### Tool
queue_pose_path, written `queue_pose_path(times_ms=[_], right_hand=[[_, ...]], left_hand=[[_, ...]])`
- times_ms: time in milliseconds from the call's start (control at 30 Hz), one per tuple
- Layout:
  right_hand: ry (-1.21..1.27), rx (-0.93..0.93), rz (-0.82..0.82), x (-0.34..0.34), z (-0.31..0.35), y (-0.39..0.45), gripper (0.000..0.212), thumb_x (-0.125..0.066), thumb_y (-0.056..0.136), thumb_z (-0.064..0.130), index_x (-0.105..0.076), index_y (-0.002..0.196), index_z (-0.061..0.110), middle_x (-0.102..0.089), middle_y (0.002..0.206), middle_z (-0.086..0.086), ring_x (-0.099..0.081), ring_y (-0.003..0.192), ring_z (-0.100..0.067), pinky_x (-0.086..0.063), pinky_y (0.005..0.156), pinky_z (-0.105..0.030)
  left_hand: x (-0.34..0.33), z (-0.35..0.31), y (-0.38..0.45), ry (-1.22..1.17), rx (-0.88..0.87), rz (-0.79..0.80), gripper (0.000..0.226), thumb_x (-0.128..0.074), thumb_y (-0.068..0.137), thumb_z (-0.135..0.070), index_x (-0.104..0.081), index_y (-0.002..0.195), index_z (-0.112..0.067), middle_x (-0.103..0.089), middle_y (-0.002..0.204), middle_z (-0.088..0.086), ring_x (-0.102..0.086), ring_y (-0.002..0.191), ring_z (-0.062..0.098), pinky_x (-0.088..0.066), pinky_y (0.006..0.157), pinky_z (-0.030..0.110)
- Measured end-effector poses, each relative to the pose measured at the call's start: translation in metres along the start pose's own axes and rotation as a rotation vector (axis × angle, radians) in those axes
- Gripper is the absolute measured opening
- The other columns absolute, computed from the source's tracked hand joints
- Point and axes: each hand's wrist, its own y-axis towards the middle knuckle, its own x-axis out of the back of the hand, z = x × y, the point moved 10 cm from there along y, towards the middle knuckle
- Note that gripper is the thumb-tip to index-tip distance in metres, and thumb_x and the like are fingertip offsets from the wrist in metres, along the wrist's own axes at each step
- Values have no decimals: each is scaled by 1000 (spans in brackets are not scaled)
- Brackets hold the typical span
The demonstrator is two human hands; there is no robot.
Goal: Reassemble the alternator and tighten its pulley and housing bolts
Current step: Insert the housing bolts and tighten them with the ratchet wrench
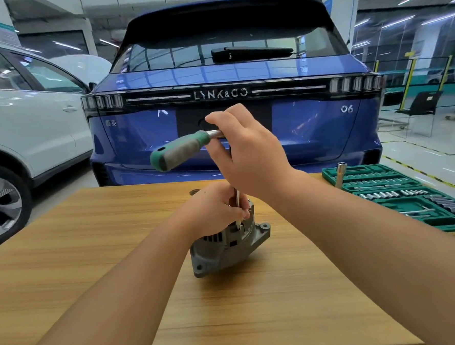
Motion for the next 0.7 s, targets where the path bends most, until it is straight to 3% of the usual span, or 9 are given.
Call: queue_pose_path(times_ms=[100,267,400,467,567,633,700], right_hand=[[7,-2,62,-4,-3,-2,53,-49,101,42,-57,135,3,-58,118,-13,-55,86,-22,-46,62,-34],[66,-18,141,-6,-1,1,46,-45,103,37,-59,137,9,-57,113,-6,-54,88,-18,-47,69,-35],[60,-140,266,-10,-9,18,32,-51,103,41,-72,109,18,-57,88,2,-54,77,-18,-45,66,-35],[11,-227,374,-17,-16,27,36,-51,101,42,-71,94,13,-58,72,0,-53,65,-18,-42,58,-35],[122,-507,501,-25,-35,31,32,-53,99,28,-68,93,0,-61,66,-6,-58,59,-22,-57,60,-42],[413,-820,521,-30,-49,18,20,-55,97,20,-65,94,3,-64,59,-3,-68,59,-23,-62,65,-37],[796,-1077,547,-40,-49,-2,14,-55,97,23,-61,92,11,-59,54,3,-70,60,-23,-58,79,-40]], left_hand=[[0,0,0,11,-3,-6,9,-71,94,-27,-67,88,-34,-68,83,-16,-62,82,2,-46,72,24],[1,-3,-2,21,-5,-13,11,-70,95,-27,-67,87,-33,-68,84,-13,-63,82,4,-45,70,23],[0,-3,-3,-2,-7,4,12,-69,96,-23,-68,86,-29,-69,84,-14,-65,86,8,-47,76,26],[-1,-4,-3,-8,-9,6,12,-69,96,-23,-68,85,-29,-68,83,-15,-65,87,7,-46,75,26],[-1,-2,-3,-15,-7,4,12,-70,95,-23,-69,86,-30,-67,80,-19,-64,84,3,-45,73,24],[0,-1,-2,-12,-2,2,13,-70,95,-24,-69,85,-32,-68,77,-20,-65,82,2,-45,71,24],[0,0,-1,-12,7,2,14,-70,95,-25,-69,84,-33,-68,73,-25,-65,81,2,-45,70,24]])
